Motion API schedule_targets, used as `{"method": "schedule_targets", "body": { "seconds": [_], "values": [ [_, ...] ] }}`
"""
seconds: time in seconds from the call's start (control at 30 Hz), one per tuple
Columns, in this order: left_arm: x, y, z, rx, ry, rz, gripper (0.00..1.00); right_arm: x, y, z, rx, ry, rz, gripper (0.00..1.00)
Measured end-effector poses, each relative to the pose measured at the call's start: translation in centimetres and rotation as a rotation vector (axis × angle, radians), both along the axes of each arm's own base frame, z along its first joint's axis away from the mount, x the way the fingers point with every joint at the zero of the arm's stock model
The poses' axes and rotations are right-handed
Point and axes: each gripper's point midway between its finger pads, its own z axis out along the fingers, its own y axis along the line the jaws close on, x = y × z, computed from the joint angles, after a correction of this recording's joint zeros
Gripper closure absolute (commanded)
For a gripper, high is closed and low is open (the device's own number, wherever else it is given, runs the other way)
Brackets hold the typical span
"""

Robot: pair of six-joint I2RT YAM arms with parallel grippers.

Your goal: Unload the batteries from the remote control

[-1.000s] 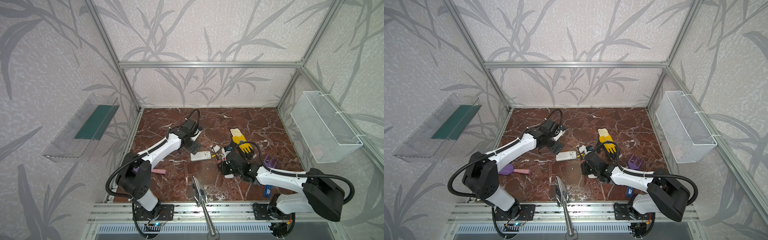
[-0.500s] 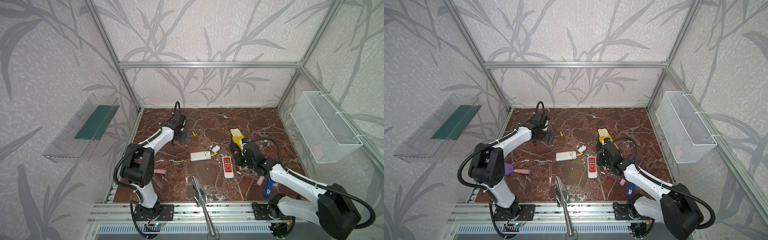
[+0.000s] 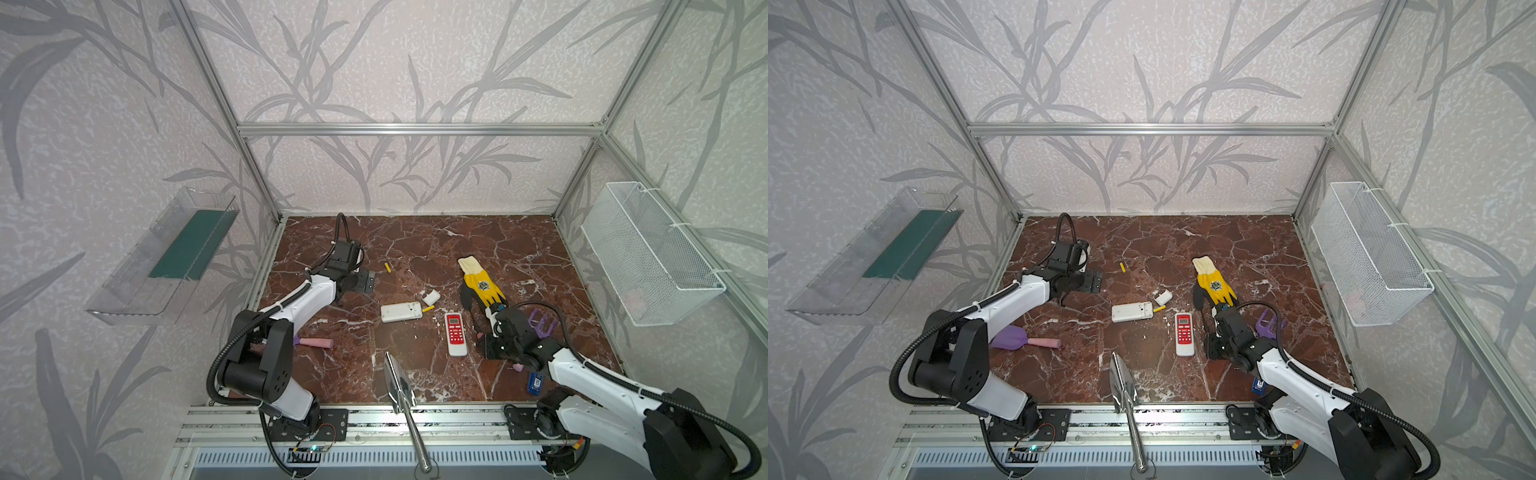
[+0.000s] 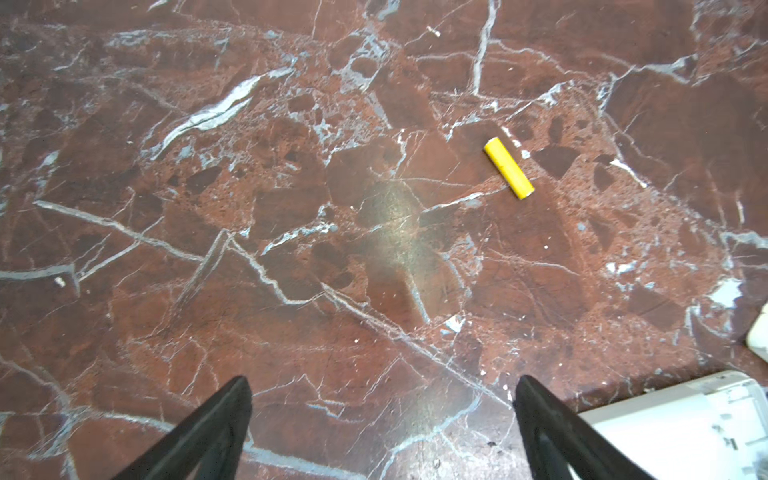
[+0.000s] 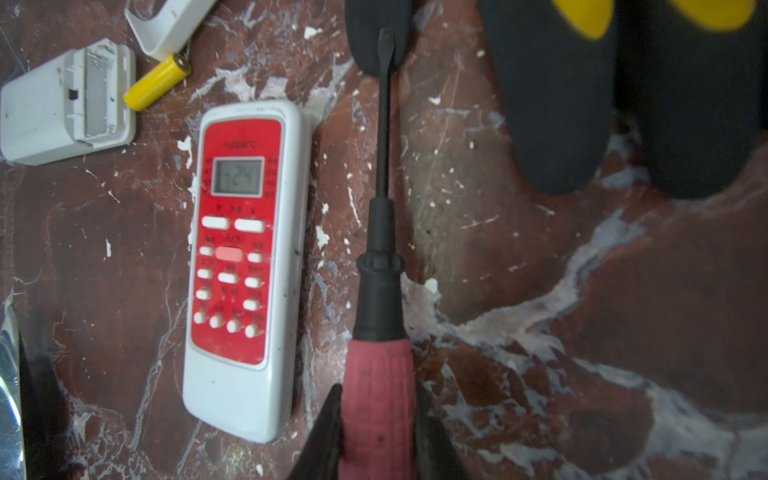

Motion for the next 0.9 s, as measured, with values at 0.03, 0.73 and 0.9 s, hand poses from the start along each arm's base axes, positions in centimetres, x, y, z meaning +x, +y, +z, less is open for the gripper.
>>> {"method": "schedule_targets", "body": {
  "seconds": [0.03, 0.73, 0.9],
  "values": [
    [0.0, -0.3, -0.1, -0.015, 0.001, -0.009, 0.01, 0.0, -0.1, 0.1, 0.001, -0.001, -0.010, 0.99],
    [-3.2, -5.2, 0.1, -0.032, -0.001, -0.296, 0.01, 0.6, -1.4, -0.5, -0.086, 0.057, -0.104, 0.52],
    [-3.6, -6.2, 0.1, -0.002, -0.009, -0.356, 0.01, 0.5, -1.8, 1.6, -0.097, 0.018, -0.093, 0.47]
  ]
}}
